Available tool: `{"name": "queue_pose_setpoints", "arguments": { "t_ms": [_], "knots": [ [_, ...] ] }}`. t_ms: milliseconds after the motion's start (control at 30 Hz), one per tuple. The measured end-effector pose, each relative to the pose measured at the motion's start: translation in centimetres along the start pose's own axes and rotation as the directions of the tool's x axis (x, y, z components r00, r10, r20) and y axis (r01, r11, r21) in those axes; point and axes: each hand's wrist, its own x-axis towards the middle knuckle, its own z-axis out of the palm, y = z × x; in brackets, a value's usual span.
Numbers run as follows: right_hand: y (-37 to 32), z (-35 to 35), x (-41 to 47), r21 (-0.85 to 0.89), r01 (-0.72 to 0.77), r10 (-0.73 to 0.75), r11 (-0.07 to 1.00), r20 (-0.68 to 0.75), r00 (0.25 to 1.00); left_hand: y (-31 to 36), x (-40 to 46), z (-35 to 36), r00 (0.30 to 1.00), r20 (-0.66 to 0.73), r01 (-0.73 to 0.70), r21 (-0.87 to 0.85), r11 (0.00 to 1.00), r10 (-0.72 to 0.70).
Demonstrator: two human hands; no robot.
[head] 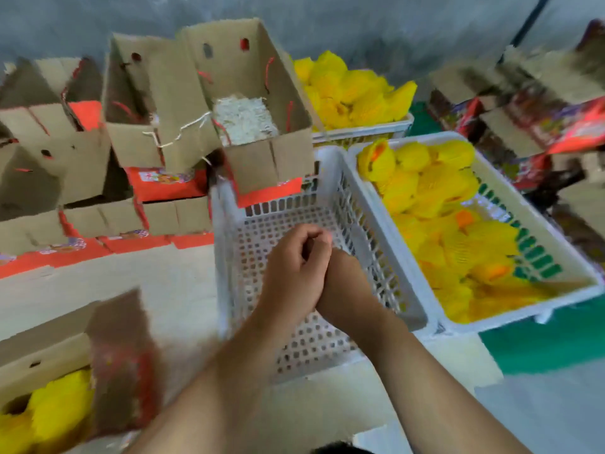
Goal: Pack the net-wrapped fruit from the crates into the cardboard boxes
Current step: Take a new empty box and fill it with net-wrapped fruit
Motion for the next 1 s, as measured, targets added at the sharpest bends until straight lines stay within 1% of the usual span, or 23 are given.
{"name": "queue_pose_setpoints", "arguments": {
  "t_ms": [100,133,167,200,233,267,300,333,367,400,433,467,533,633,667,700,733,767,800,833,867,933,1000],
  "knots": [
    [9.6,-2.9,-1.2,0.136,-0.134,0.147,0.982,-0.095,0.985,2.0,3.2,8.9,0.984,0.130,-0.132,0.045,0.990,0.125],
    [12.6,-3.5,-1.5,0.205,-0.187,0.215,0.961,-0.124,0.969,2.3,4.3,11.6,0.975,0.164,-0.160,0.061,0.985,0.148],
    [15.5,-4.0,-1.6,0.316,-0.238,0.297,0.918,-0.152,0.943,2.4,5.4,14.0,0.968,0.195,-0.174,0.083,0.981,0.155],
    [18.4,-4.2,-1.6,0.406,-0.282,0.371,0.869,-0.159,0.915,2.2,6.6,16.2,0.963,0.220,-0.187,0.114,0.976,0.158],
    [21.2,-4.1,-1.4,0.439,-0.335,0.427,0.834,-0.129,0.895,1.9,7.8,18.0,0.957,0.241,-0.205,0.158,0.966,0.163],
    [23.7,-3.8,-1.0,0.399,-0.393,0.454,0.829,-0.069,0.888,1.5,8.9,19.5,0.948,0.271,-0.230,0.227,0.946,0.166],
    [26.0,-3.0,-0.6,0.314,-0.436,0.457,0.843,0.007,0.889,1.0,9.9,20.7,0.938,0.306,-0.262,0.312,0.913,0.164],
    [27.8,-2.1,0.0,0.201,-0.437,0.430,0.877,0.079,0.899,0.8,10.6,21.6,0.931,0.331,-0.287,0.392,0.874,0.157],
    [28.9,-1.2,0.8,0.102,-0.383,0.367,0.918,0.144,0.919,0.6,11.2,22.1,0.933,0.327,-0.293,0.450,0.844,0.150],
    [29.6,-0.2,1.6,0.044,-0.296,0.282,0.954,0.196,0.939,0.4,11.5,22.4,0.944,0.295,-0.278,0.476,0.834,0.146],
    [29.9,0.8,2.4,0.018,-0.213,0.203,0.977,0.232,0.951,0.2,11.7,22.6,0.958,0.250,-0.251,0.482,0.839,0.143],
    [29.8,1.9,3.1,0.008,-0.162,0.155,0.987,0.243,0.958,0.0,11.6,22.6,0.969,0.206,-0.222,0.485,0.846,0.137],
    [29.4,3.9,4.3,-0.005,-0.139,0.138,0.990,0.163,0.977,-0.3,11.4,22.4,0.983,0.145,-0.170,0.481,0.860,0.114],
    [29.3,5.3,5.1,-0.002,-0.164,0.164,0.986,0.000,0.986,-0.5,11.3,22.2,0.991,0.101,-0.125,0.483,0.867,0.086],
    [29.7,5.2,5.2,0.040,-0.169,0.171,0.985,-0.053,0.984,-0.5,11.4,22.3,0.990,0.101,-0.132,0.503,0.854,0.094],
    [30.3,4.7,5.3,0.148,-0.182,0.198,0.972,-0.105,0.975,-0.4,11.6,22.4,0.989,0.104,-0.145,0.527,0.837,0.106],
    [31.0,3.9,5.2,0.342,-0.198,0.255,0.919,-0.130,0.958,-0.3,11.6,22.6,0.988,0.108,-0.154,0.551,0.820,0.113],
    [31.6,2.7,5.0,0.576,-0.197,0.320,0.793,-0.120,0.940,-0.3,11.7,22.8,0.987,0.117,-0.161,0.578,0.800,0.114],
    [32.3,1.5,4.6,0.763,-0.158,0.356,0.627,-0.100,0.929,-0.3,11.7,22.9,0.985,0.133,-0.166,0.605,0.778,0.107],
    [32.9,0.4,4.2,0.863,-0.106,0.359,0.495,-0.091,0.929,-0.4,11.7,23.1,0.985,0.147,-0.167,0.628,0.760,0.096],
    [33.3,-0.6,3.8,0.907,-0.069,0.348,0.416,-0.088,0.934,-0.5,11.7,23.1,0.985,0.154,-0.163,0.639,0.752,0.083],
    [33.1,-1.4,3.3,0.958,-0.042,0.286,0.285,-0.043,0.957,-0.4,11.8,23.0,0.987,0.149,-0.135,0.629,0.765,0.052],
    [32.0,-1.5,3.3,0.995,-0.040,0.165,0.091,0.025,0.986,-0.1,12.0,22.5,0.992,0.122,-0.074,0.568,0.819,0.005]
  ]
}}
